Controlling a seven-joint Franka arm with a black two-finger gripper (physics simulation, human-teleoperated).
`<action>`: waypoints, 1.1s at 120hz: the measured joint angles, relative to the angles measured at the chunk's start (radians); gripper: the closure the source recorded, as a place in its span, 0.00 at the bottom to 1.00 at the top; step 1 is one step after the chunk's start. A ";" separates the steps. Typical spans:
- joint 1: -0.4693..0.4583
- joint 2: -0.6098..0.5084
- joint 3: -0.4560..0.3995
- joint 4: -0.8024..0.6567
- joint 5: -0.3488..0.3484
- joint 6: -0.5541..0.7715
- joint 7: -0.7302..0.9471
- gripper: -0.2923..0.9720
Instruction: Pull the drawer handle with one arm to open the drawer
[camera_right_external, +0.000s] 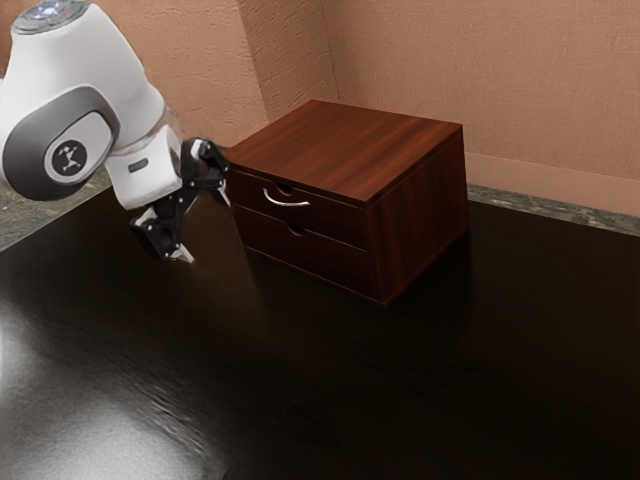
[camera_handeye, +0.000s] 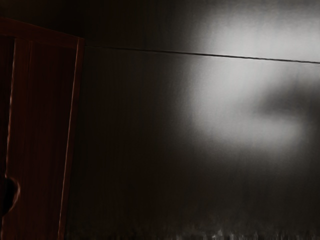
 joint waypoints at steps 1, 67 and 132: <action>-0.003 0.000 0.010 0.000 0.002 0.006 0.005 0.23; -0.013 0.220 0.220 0.104 -0.081 0.287 0.241 0.23; 0.041 0.334 0.353 0.177 -0.177 0.413 0.335 0.23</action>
